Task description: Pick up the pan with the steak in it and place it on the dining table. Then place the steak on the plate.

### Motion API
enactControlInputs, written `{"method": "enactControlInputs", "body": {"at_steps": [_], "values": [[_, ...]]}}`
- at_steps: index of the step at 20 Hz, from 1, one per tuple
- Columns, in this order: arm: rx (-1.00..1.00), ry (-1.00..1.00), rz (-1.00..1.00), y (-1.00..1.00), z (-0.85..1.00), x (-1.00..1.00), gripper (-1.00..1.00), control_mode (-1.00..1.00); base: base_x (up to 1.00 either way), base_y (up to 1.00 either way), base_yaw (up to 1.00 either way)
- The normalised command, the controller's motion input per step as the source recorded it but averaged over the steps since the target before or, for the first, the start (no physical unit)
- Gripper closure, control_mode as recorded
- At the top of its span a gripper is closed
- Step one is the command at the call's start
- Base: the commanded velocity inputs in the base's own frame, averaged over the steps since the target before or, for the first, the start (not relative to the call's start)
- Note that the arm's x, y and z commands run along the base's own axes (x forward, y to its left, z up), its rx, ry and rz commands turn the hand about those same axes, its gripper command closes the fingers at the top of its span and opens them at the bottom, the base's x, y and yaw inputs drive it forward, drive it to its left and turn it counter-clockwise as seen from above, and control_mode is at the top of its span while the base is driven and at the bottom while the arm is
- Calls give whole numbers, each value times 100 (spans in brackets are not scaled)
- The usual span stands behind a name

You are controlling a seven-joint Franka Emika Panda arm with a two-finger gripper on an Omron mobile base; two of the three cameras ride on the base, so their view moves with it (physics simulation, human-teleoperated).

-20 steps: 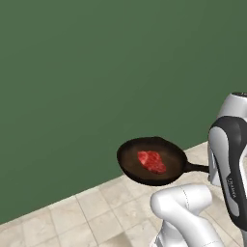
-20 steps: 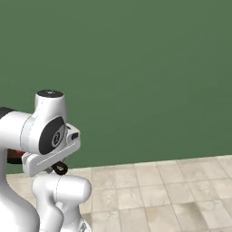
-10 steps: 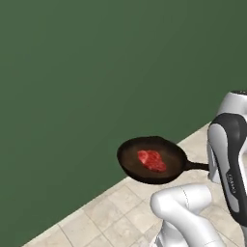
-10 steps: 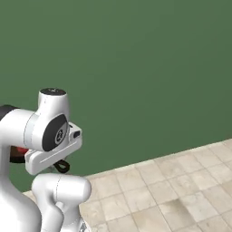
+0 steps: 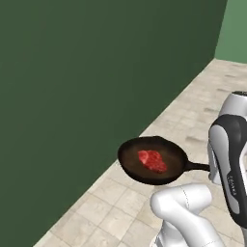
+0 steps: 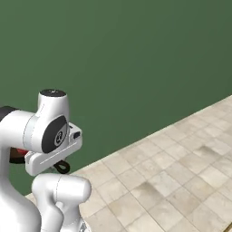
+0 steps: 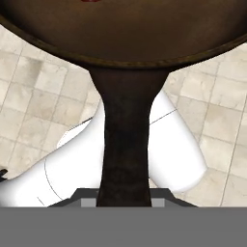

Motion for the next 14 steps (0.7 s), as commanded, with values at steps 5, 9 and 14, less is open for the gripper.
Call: {"method": "enactControlInputs", "body": {"at_steps": [5,9,14], "values": [[0,0,0,0,0,0,100,100,0,0,-50],[0,0,0,0,0,0,100,100,0,0,-50],[0,0,0,0,0,0,100,100,0,0,-50]]}}
